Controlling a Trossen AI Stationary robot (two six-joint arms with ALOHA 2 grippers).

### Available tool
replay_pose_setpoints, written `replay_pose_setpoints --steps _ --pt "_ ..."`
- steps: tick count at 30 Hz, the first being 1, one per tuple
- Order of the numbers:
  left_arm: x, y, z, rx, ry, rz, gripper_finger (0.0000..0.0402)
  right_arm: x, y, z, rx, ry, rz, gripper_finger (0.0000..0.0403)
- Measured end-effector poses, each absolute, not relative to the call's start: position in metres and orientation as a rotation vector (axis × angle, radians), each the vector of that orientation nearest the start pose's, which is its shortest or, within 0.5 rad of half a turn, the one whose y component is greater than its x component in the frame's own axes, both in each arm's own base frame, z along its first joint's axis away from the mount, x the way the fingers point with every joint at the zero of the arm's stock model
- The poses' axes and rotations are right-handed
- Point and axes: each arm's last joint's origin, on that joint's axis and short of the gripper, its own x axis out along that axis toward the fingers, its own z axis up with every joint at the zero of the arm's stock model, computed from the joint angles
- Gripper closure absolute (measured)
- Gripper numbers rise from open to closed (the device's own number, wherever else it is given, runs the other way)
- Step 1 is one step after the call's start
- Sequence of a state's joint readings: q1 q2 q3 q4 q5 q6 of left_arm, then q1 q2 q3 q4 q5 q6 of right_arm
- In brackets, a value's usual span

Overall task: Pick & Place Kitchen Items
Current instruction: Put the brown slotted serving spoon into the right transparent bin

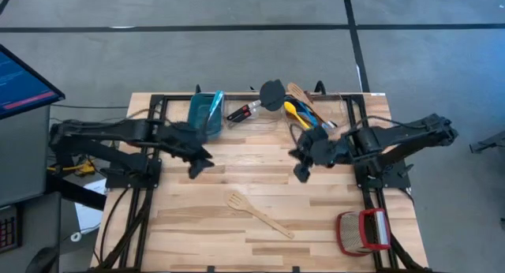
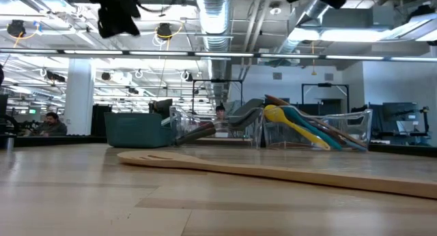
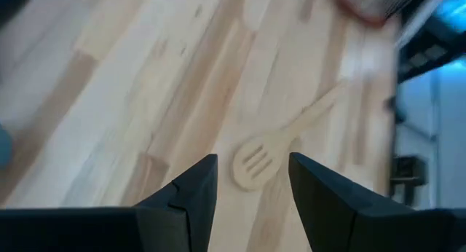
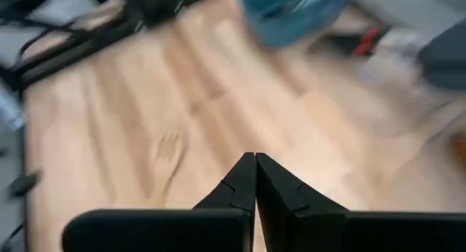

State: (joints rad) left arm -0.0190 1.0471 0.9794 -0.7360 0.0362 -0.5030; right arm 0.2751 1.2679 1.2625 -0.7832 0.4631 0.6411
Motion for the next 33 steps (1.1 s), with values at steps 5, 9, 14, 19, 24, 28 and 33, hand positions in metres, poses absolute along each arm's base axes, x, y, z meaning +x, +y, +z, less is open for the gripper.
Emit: replay_pose_setpoints --steps 5,9,14,19,24,28,33 --pt "0.231 -0.017 0.277 -0.378 0.963 0.065 0.0243 0.244 0.078 0.342 0.427 0.708 -0.302 0.0401" --pt "0.245 -0.030 0.259 -0.285 1.031 -0.015 0.0243 0.243 0.093 0.339 0.538 0.732 -0.276 0.0402" --pt "0.257 -0.043 0.248 -0.249 1.044 -0.061 0.0243 0.252 0.113 0.325 0.608 0.767 -0.287 0.0402" --pt "0.260 -0.049 0.245 -0.236 1.044 -0.082 0.0243 0.279 0.134 0.290 0.658 0.839 -0.330 0.0402" --pt "0.258 -0.056 0.248 -0.222 1.030 -0.111 0.0243 0.309 0.154 0.259 0.784 0.823 -0.321 0.0403" --pt "0.256 -0.063 0.248 -0.162 1.026 -0.160 0.0243 0.331 0.167 0.238 0.846 0.802 -0.255 0.0403" --pt "0.257 -0.064 0.248 -0.141 1.016 -0.167 0.0243 0.344 0.180 0.202 0.927 0.902 -0.259 0.0403"
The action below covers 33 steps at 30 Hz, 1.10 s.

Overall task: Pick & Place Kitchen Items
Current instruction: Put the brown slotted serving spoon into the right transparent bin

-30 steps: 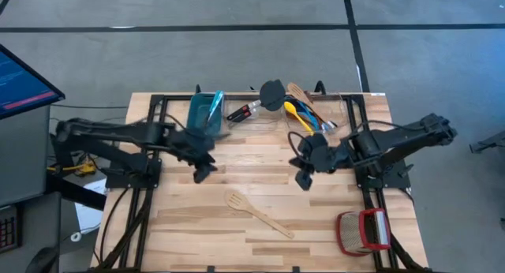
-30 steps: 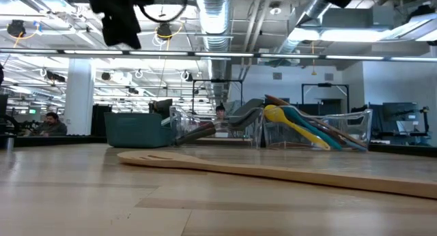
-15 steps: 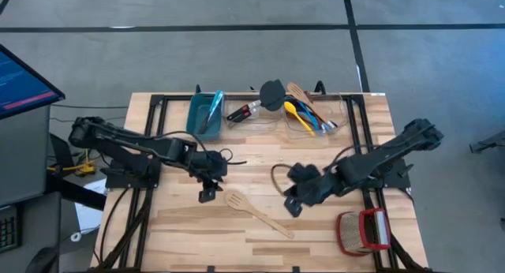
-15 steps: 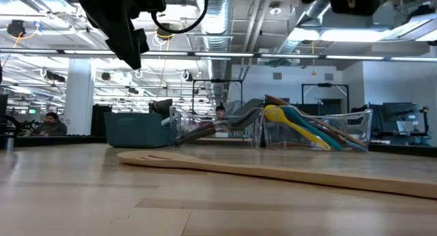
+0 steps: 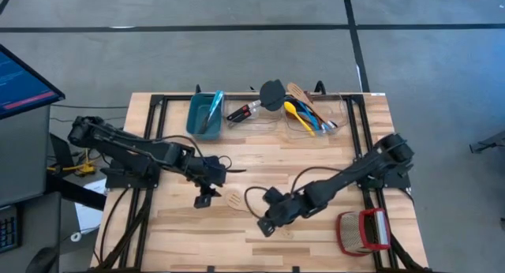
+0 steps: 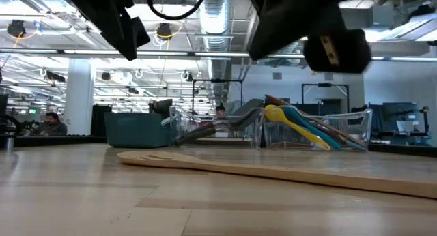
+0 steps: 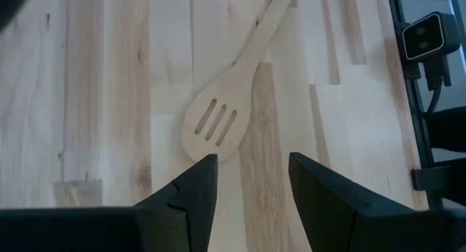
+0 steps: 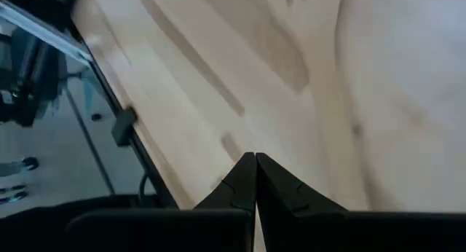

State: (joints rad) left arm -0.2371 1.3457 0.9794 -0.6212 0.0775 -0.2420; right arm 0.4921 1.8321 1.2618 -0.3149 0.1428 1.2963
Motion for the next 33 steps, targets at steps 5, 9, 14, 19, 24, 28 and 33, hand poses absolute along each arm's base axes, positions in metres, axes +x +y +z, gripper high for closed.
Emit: replay_pose_setpoints --steps 5,9,14,19,24,28,33 --pt "0.257 -0.064 0.249 -0.140 1.012 -0.167 0.0243 0.344 0.198 0.175 1.010 1.004 -0.276 0.0403" --pt "0.259 -0.065 0.250 -0.143 0.989 -0.171 0.0243 0.341 0.214 0.169 1.051 1.031 -0.304 0.0403" --pt "0.262 -0.065 0.252 -0.147 0.950 -0.177 0.0243 0.341 0.227 0.167 1.054 1.072 -0.365 0.0403" --pt "0.265 -0.066 0.255 -0.154 0.909 -0.183 0.0243 0.344 0.231 0.159 0.991 1.145 -0.463 0.0403" --pt "0.265 -0.066 0.255 -0.155 0.902 -0.184 0.0243 0.353 0.230 0.150 0.969 1.164 -0.509 0.0403" --pt "0.266 -0.066 0.255 -0.156 0.899 -0.185 0.0243 0.357 0.226 0.140 0.956 1.161 -0.545 0.0403" --pt "0.266 -0.066 0.256 -0.156 0.895 -0.185 0.0243 0.356 0.214 0.139 0.892 1.130 -0.650 0.0403"
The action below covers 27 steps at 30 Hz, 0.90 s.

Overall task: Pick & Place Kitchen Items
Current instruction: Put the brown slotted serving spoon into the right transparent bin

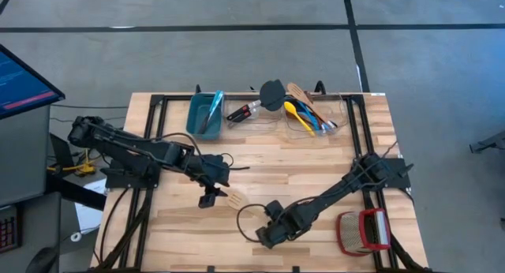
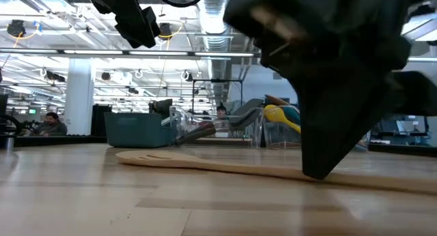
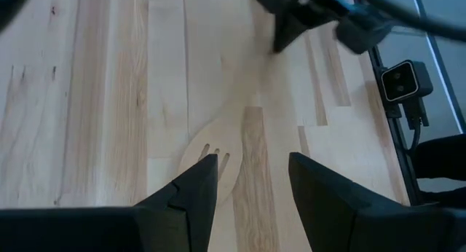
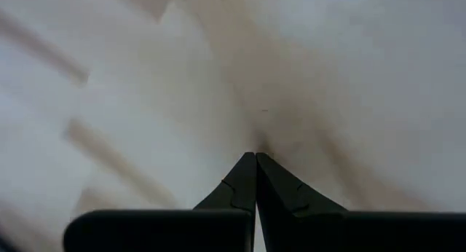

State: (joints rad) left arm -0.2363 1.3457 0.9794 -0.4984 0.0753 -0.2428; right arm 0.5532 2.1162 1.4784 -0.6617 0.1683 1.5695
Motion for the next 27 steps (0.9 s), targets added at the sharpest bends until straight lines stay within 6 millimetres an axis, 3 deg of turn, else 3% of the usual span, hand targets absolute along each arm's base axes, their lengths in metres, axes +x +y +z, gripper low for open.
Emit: replay_pose_setpoints --steps 9,18,27 --pt "0.266 -0.066 0.256 -0.157 0.892 -0.185 0.0243 0.368 0.186 0.138 0.829 1.111 -0.692 0.0403" --pt "0.266 -0.066 0.256 -0.164 0.893 -0.182 0.0243 0.394 0.151 0.141 0.809 1.044 -0.627 0.0403" --pt "0.266 -0.066 0.256 -0.164 0.894 -0.182 0.0243 0.402 0.127 0.141 0.785 1.026 -0.655 0.0403"
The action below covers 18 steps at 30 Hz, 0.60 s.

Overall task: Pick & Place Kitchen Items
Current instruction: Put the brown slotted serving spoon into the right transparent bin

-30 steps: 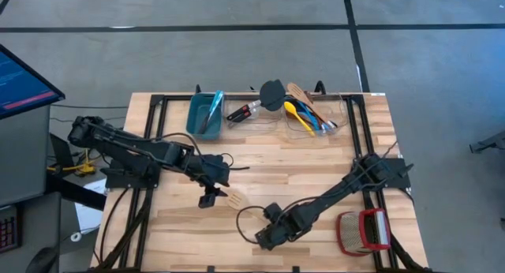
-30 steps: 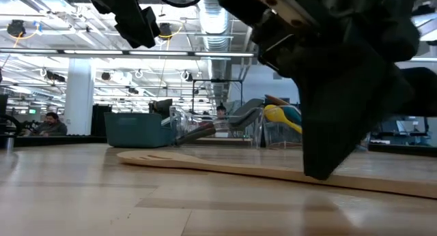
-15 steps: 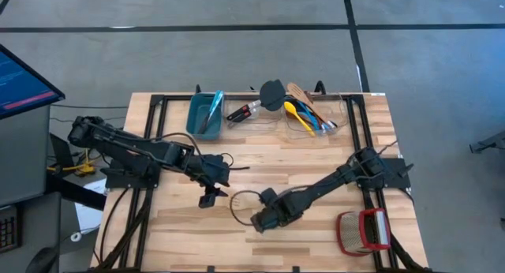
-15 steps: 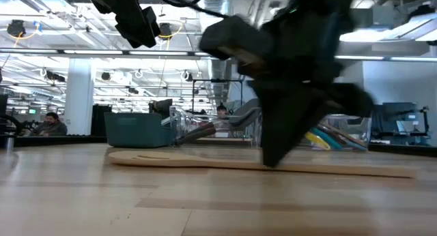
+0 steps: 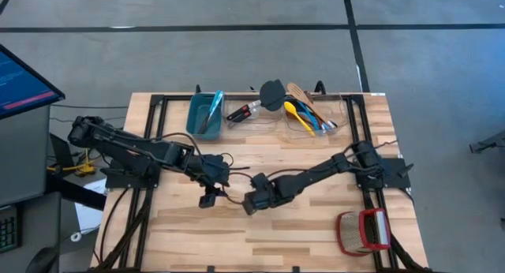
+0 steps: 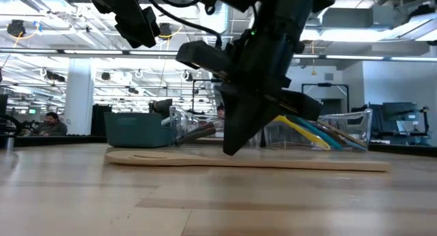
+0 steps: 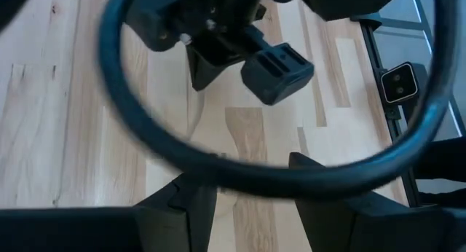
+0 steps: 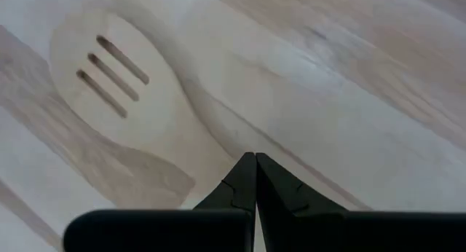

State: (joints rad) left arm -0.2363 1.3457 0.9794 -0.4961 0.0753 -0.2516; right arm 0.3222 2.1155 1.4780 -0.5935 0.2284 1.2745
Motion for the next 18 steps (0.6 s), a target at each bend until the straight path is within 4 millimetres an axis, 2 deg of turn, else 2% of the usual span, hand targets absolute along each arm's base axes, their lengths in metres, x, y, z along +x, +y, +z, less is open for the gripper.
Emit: replay_pose_setpoints --steps 5,11,18 --pt "0.266 -0.066 0.256 -0.164 0.894 -0.182 0.0243 0.404 0.130 0.144 0.804 1.049 -0.584 0.0403" --pt "0.266 -0.066 0.256 -0.164 0.894 -0.182 0.0243 0.401 0.153 0.145 0.871 1.107 -0.443 0.0403" --pt "0.266 -0.066 0.256 -0.165 0.889 -0.182 0.0243 0.389 0.170 0.141 0.840 1.110 -0.528 0.0403"
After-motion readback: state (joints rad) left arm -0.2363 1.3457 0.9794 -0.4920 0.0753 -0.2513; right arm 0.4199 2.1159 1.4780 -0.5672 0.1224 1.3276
